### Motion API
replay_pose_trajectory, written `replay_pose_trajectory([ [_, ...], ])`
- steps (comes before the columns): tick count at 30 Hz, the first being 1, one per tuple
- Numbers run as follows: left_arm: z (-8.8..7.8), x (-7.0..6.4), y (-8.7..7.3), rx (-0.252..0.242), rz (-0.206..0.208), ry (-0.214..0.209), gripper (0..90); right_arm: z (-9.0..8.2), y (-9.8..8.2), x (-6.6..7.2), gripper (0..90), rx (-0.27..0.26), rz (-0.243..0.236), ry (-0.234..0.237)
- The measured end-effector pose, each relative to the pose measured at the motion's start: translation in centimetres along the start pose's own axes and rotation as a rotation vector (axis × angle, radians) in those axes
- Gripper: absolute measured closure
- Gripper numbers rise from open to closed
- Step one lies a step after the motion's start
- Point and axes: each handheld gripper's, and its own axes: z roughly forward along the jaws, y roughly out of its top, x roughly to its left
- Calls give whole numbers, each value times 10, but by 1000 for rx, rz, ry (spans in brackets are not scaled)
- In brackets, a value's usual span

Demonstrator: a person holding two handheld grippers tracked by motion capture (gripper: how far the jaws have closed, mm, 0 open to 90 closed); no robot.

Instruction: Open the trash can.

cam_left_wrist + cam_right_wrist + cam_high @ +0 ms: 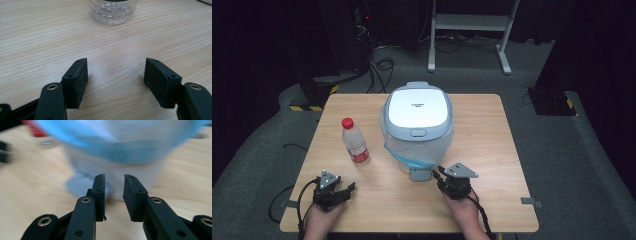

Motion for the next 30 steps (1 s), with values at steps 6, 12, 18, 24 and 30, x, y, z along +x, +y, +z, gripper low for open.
replay_pose_trajectory([
  [6, 0, 0, 0, 1, 7, -11, 332, 19, 3, 17, 657, 11, -39, 3],
  [12, 1, -1, 1, 3, 14, -14, 330, 35, 0, 22, 660, 49, -54, 14],
  [18, 1, -1, 1, 3, 14, -15, 330, 45, 1, 25, 636, 107, -86, 29],
  [24, 1, -1, 1, 2, 14, -17, 329, 46, 0, 27, 637, 115, -109, 20],
  [30, 1, -1, 1, 1, 24, -30, 318, 47, -2, 27, 637, 109, -101, 14],
])
